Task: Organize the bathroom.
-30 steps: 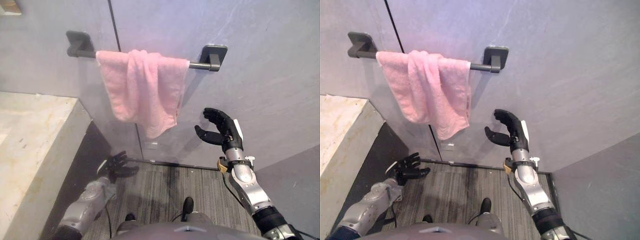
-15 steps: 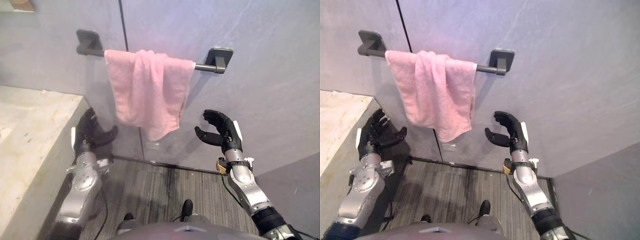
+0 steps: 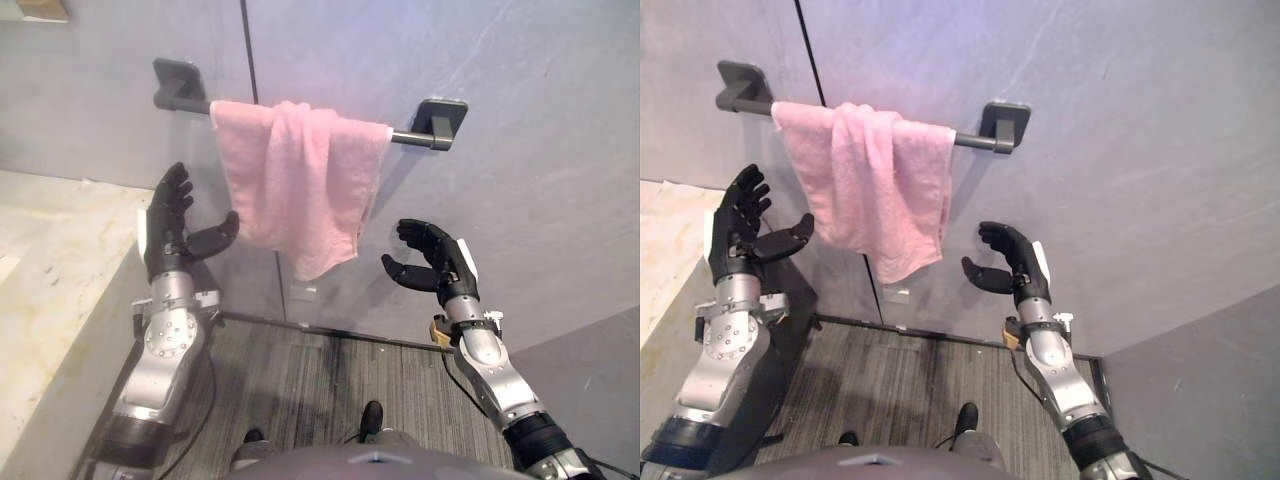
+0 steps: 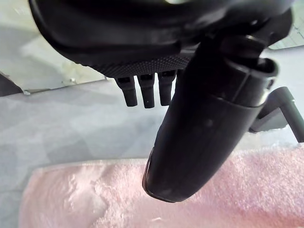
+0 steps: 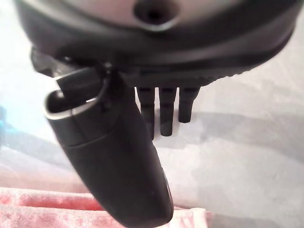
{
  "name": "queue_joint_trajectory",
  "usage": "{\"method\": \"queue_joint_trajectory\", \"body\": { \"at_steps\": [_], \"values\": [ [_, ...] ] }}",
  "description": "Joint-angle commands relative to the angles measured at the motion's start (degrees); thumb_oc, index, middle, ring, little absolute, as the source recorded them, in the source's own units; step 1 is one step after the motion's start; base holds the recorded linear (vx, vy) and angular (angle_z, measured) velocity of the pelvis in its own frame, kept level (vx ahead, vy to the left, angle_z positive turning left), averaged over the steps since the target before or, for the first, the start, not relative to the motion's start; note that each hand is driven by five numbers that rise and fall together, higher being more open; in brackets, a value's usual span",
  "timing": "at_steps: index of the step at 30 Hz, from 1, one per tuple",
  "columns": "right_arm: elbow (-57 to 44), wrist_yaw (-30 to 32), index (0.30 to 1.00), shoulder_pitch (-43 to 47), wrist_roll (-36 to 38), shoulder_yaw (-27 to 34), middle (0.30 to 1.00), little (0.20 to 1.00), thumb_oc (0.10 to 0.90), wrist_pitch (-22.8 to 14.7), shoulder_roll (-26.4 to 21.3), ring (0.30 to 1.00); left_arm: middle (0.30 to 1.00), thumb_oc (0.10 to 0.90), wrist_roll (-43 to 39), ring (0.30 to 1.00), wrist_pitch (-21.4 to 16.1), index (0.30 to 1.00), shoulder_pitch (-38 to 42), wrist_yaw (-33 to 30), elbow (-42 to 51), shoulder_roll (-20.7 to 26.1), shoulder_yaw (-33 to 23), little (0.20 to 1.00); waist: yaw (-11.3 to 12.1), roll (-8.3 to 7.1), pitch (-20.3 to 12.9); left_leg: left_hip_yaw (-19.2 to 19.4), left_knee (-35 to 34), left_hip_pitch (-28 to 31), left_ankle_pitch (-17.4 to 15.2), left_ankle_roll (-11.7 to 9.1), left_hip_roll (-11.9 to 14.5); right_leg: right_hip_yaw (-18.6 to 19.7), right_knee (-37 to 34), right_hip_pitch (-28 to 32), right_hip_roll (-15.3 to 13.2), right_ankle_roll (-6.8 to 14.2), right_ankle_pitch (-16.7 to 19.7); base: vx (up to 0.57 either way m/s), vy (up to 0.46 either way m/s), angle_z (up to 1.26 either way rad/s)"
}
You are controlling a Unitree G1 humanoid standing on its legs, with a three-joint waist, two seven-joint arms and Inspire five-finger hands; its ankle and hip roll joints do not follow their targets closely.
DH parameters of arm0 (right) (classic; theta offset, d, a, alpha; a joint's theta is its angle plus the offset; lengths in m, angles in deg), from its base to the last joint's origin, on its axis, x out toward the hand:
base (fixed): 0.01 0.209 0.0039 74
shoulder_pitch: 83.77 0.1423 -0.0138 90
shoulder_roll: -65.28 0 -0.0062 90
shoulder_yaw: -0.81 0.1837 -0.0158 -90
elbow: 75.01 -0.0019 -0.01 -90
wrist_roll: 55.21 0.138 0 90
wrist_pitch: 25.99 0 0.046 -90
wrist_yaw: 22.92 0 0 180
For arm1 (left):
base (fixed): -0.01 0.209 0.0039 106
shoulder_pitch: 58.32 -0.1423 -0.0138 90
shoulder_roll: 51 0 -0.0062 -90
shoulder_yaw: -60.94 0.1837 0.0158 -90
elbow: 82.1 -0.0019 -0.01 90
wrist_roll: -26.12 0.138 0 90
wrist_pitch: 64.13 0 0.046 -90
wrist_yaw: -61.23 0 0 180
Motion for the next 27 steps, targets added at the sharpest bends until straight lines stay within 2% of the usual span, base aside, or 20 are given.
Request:
{"method": "queue_joint_trajectory", "body": {
  "at_steps": [1, 3, 7, 15, 16, 17, 18, 19, 20, 21, 22, 27],
  "values": [
    [-6.7, -2.2, 0.9, 14.3, -0.1, 0.8, 0.9, 0.9, 0.8, -4.6, -1.0, 0.9, 0.9, 0.8, -0.1, 0.9, -8.5, 0.9, 8.6, 5.6, 5.3, 3.2, -0.1, 0.9, 0.7, 1.13, -2.9, 0.2, 0.1, 0.0, -3.7, 3.5, -3.1, 0.4, 1.8, 6.4, -2.7, 7.1, -9.5, 0.04, 0.028, -0.01],
    [-6.1, -2.9, 0.9, 14.0, 0.0, 0.6, 0.9, 0.9, 0.8, -4.5, -0.7, 0.9, 0.9, 0.8, -1.7, 0.9, -8.6, 0.9, 8.8, 8.0, 5.2, 3.2, 0.2, 0.9, 0.5, 1.29, -3.0, 0.4, 0.1, 0.1, -3.7, 3.6, -3.1, 0.7, 2.0, 6.3, -2.7, 7.2, -9.6, 0.04, 0.023, 0.0],
    [-5.4, -4.5, 0.9, 13.3, 0.2, 0.2, 0.9, 0.9, 0.8, -4.0, -0.4, 0.9, 0.9, 0.8, -0.4, 0.9, -10.1, 0.9, 10.1, 8.5, 3.8, 4.3, -0.2, 0.9, -0.3, 1.64, -3.3, 1.0, 0.1, 0.4, -3.8, 3.8, -3.3, 1.2, 2.1, 6.3, -2.7, 7.3, -9.7, 0.05, 0.028, -0.02],
    [-4.4, -6.2, 0.9, 11.9, 0.6, -0.3, 0.9, 0.9, 0.8, -4.8, 0.0, 0.9, 0.9, 0.8, -0.5, 0.9, -10.5, 0.9, 11.6, 7.9, 1.7, 6.2, -1.8, 0.9, -1.3, 1.89, -3.8, 1.7, 0.1, 0.6, -3.7, 4.0, -3.6, 2.0, 2.2, 6.1, -2.6, 7.4, -9.7, 0.06, 0.019, -0.03],
    [-4.7, -6.1, 0.9, 11.5, 0.3, -0.4, 0.9, 0.9, 0.8, -4.6, 0.2, 0.9, 0.825, 0.75, -0.9, 0.825, -10.4, 0.825, 11.6, 8.7, 1.8, 6.2, -2.1, 0.825, -1.5, 1.95, -3.9, 1.7, 0.1, 0.7, -3.7, 4.0, -3.7, 2.1, 2.2, 6.1, -2.6, 7.4, -9.6, 0.05, 0.021, -0.04],
    [-4.8, -6.2, 0.9, 11.3, 0.3, -0.4, 0.9, 0.9, 0.8, -4.6, 0.2, 0.9, 0.782, 0.722, -1.0, 0.782, -10.3, 0.782, 11.6, 9.0, 1.8, 6.2, -2.2, 0.782, -1.5, 1.96, -3.9, 1.8, 0.1, 0.7, -3.7, 4.0, -3.7, 2.2, 2.2, 6.1, -2.6, 7.4, -9.6, 0.05, 0.02, -0.04],
    [-4.9, -6.2, 0.9, 11.2, 0.2, -0.4, 0.9, 0.9, 0.8, -4.6, 0.2, 0.9, 0.752, 0.701, -1.4, 0.752, -10.1, 0.752, 11.5, 9.5, 1.8, 6.2, -2.3, 0.752, -1.6, 1.97, -3.9, 1.8, 0.1, 0.7, -3.7, 4.0, -3.7, 2.2, 2.2, 6.1, -2.6, 7.4, -9.6, 0.0, 0.0, 0.0],
    [-4.9, -6.2, 0.9, 11.2, 0.2, -0.4, 0.9, 0.9, 0.8, -4.6, 0.2, 0.9, 0.752, 0.701, -1.4, 0.752, -10.1, 0.752, 11.5, 9.5, 1.8, 6.2, -2.3, 0.752, -1.6, 1.97, -3.9, 1.8, 0.1, 0.7, -3.7, 4.0, -3.7, 2.2, 2.2, 6.1, -2.6, 7.4, -9.6, 0.03, 0.019, -0.03],
    [-5.1, -6.2, 0.9, 10.8, -0.2, -0.5, 0.9, 0.9, 0.8, -4.4, 0.4, 0.9, 0.559, 0.573, -2.3, 0.559, -10.1, 0.559, 11.5, 10.2, 1.8, 6.0, -2.3, 0.559, -1.8, 2.04, -3.9, 1.9, 0.1, 0.8, -3.7, 4.1, -3.9, 2.5, 2.2, 6.1, -2.5, 7.4, -9.6, 0.03, 0.019, -0.03],
    [-5.1, -6.2, 0.9, 10.7, -0.2, -0.4, 0.9, 0.9, 0.8, -4.4, 0.4, 0.9, 0.491, 0.527, -2.0, 0.491, -10.1, 0.491, 11.6, 10.5, 1.7, 5.8, -2.4, 0.491, -1.9, 2.06, -4.0, 2.0, 0.1, 0.8, -3.8, 4.2, -3.9, 2.6, 2.2, 6.1, -2.5, 7.4, -9.6, 0.05, 0.025, -0.05],
    [-5.0, -6.3, 0.9, 10.7, -0.2, -0.4, 0.9, 0.9, 0.8, -4.5, 0.4, 0.9, 0.3, 0.4, -2.3, 0.3, -9.8, 0.3, 11.8, 10.8, 1.8, 5.9, -2.4, 0.3, -1.9, 2.09, -4.0, 2.0, 0.1, 0.8, -3.8, 4.2, -4.0, 2.7, 2.2, 6.0, -2.5, 7.5, -9.6, 0.04, 0.014, -0.07],
    [-5.0, -6.4, 0.9, 10.4, -0.5, 0.0, 0.9, 0.9, 0.8, -4.9, 0.7, 0.9, 0.3, 0.4, -2.1, 0.3, -9.4, 0.3, 11.5, 11.1, 2.2, 5.3, -2.5, 0.3, -2.0, 2.08, -3.9, 1.9, 0.1, 0.9, -3.9, 4.5, -4.2, 3.0, 2.5, 5.9, -2.5, 7.4, -9.7, 0.01, 0.006, -0.02]
  ]
}}
